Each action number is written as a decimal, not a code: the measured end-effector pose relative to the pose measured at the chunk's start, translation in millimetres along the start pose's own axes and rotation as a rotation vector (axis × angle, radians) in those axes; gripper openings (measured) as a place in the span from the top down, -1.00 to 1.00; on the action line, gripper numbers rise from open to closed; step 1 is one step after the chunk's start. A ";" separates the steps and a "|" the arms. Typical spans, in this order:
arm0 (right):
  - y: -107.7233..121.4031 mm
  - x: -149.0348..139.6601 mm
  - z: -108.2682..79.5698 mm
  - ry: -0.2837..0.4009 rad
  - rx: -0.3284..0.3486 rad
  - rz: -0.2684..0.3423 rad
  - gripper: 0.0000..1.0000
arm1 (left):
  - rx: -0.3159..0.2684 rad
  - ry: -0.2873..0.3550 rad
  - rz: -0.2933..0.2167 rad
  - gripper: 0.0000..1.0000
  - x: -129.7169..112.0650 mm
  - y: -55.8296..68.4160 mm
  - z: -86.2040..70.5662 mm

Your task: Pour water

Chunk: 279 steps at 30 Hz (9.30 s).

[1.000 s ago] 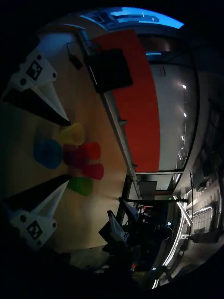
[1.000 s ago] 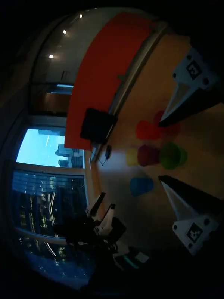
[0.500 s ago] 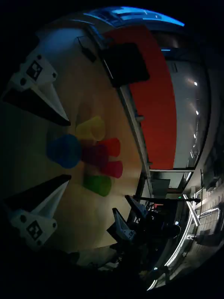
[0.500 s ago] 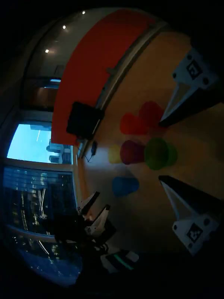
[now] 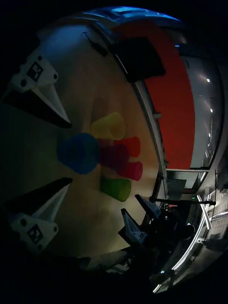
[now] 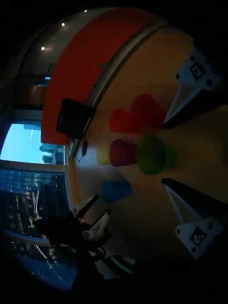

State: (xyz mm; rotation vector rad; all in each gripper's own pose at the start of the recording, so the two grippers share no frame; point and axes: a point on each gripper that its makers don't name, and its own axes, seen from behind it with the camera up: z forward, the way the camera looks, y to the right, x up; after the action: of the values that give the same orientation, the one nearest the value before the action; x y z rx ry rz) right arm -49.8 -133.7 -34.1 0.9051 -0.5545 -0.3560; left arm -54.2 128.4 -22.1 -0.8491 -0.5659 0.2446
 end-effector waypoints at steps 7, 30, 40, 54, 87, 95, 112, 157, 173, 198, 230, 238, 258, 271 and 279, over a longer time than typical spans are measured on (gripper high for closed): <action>-1.5 -6.8 17.7 -0.023 0.018 0.009 -1.00 | -0.017 -0.027 0.004 -0.92 -5.1 -0.7 14.6; -8.4 -1.9 57.2 -0.039 0.071 0.010 -1.00 | -0.085 -0.055 0.006 -0.92 1.9 0.6 52.6; -6.9 -3.0 54.7 -0.036 0.067 0.012 -0.99 | -0.080 -0.064 0.036 -0.83 1.3 1.6 58.3; -8.8 -2.1 54.9 -0.028 0.066 0.005 -0.83 | -0.070 -0.063 0.033 -0.76 2.5 2.6 58.6; -13.5 108.8 -20.4 0.281 -0.036 0.012 -0.82 | 0.014 0.249 0.055 -0.76 117.6 24.0 -17.5; -23.0 137.8 -36.1 0.372 -0.048 0.008 -0.82 | 0.032 0.361 0.055 -0.76 155.9 27.3 -46.0; -27.2 197.5 -57.8 0.532 -0.079 0.001 -0.82 | 0.026 0.463 0.053 -0.76 188.0 35.7 -69.5; -49.1 215.5 -58.6 0.576 -0.034 -0.037 -0.82 | 0.128 0.541 0.225 -0.76 233.9 34.0 -91.8; -68.4 206.8 -44.5 0.568 0.005 -0.050 -0.81 | 0.237 0.558 0.448 -0.76 269.2 43.6 -102.5; -94.1 196.3 -20.0 0.541 0.059 -0.051 -0.81 | 0.389 0.527 0.751 -0.76 294.9 55.7 -104.2; -100.9 196.0 -15.8 0.550 0.075 -0.033 -0.80 | 0.491 0.501 1.023 -0.76 316.7 70.0 -101.8; -100.5 193.9 -16.5 0.553 0.077 -0.030 -0.80 | 0.504 0.493 1.059 -0.76 320.8 71.7 -102.5; -99.2 194.8 -17.6 0.557 0.073 -0.035 -0.79 | 0.534 0.480 1.140 -0.75 328.1 75.1 -106.1; -97.4 194.4 -19.6 0.561 0.067 -0.039 -0.79 | 0.552 0.475 1.193 -0.75 331.7 75.9 -107.7; -96.5 194.8 -20.4 0.562 0.065 -0.040 -0.79 | 0.566 0.473 1.221 -0.75 334.1 75.9 -111.3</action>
State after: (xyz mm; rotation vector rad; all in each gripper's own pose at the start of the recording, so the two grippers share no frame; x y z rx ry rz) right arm 113.2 -275.8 -64.3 1.0274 -0.0298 -0.1078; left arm 285.9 246.9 -14.0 -0.5646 0.5255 1.2118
